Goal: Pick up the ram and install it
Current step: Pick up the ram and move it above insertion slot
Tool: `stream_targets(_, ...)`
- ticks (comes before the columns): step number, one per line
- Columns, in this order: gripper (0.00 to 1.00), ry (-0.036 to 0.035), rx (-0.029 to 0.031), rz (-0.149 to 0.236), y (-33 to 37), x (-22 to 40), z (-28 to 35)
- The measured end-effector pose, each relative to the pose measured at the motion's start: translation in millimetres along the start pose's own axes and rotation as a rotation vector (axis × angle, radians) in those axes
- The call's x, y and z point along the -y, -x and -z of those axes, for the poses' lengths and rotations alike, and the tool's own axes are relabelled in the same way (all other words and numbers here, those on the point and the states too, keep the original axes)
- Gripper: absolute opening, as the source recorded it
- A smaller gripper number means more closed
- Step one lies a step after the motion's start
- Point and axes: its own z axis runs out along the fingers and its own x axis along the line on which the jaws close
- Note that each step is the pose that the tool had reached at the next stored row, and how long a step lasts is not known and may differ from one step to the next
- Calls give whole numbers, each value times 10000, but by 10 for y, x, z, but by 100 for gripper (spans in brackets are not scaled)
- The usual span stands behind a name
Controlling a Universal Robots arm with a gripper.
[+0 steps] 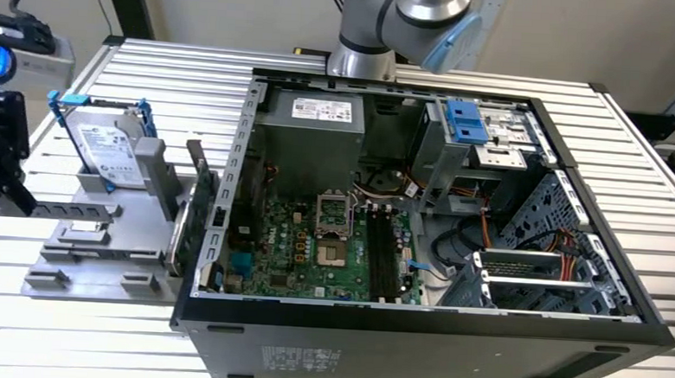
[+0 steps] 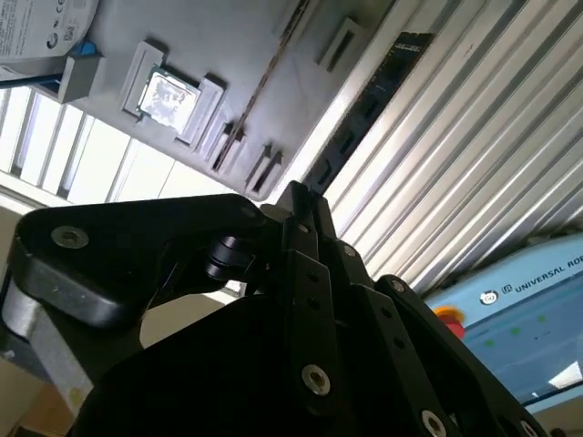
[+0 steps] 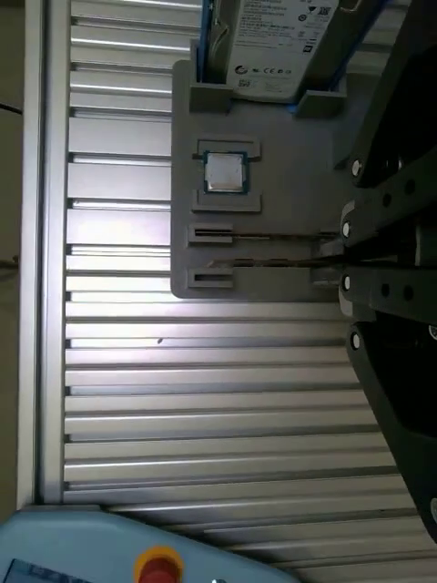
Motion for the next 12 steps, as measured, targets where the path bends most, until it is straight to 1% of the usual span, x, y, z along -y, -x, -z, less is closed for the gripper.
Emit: stream_targets(12, 0, 1, -1, 0, 9, 8, 545)
